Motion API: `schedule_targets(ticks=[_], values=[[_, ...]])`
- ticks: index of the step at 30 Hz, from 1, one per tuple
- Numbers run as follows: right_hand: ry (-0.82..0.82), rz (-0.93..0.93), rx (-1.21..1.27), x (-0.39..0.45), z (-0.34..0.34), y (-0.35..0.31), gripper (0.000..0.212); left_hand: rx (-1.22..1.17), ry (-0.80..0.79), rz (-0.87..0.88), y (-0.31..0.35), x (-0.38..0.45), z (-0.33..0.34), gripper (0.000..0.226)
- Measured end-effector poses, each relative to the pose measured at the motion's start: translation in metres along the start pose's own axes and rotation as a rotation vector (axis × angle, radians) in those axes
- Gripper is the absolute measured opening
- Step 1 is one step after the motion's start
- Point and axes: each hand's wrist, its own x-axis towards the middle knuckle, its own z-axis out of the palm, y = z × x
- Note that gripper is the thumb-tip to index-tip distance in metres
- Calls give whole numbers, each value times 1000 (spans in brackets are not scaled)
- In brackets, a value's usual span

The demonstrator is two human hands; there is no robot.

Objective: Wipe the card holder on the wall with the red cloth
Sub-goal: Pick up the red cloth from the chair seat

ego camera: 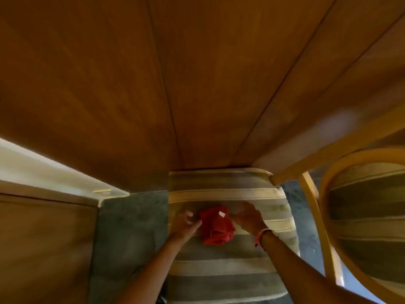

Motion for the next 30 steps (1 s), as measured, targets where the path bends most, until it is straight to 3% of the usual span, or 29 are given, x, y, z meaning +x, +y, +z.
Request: schedule_targets(ticks=[5, 8, 12, 16, 21, 26, 30], values=[[16, 184, 153, 23, 48, 37, 75, -301, 21, -164, -24, 17, 43, 39], [68, 208, 234, 23, 66, 38, 73, -348, 102, -179, -25, 22, 55, 40], [-23, 208, 469, 16, 65, 26, 54, -553, -13, -149, -19, 6, 40, 23], [-140, 63, 586, -10, 41, -10, 46, -611, -63, 37, 5, -22, -3, 25], [-189, -184, 661, -50, 7, -101, 37, -501, 81, 267, 66, -68, -80, 23], [-187, -458, 708, -114, -16, -208, 53, -458, 196, 581, 116, -132, -174, 24], [-135, -695, 723, -196, -27, -300, 45, -543, 227, 831, 150, -203, -253, 26]])
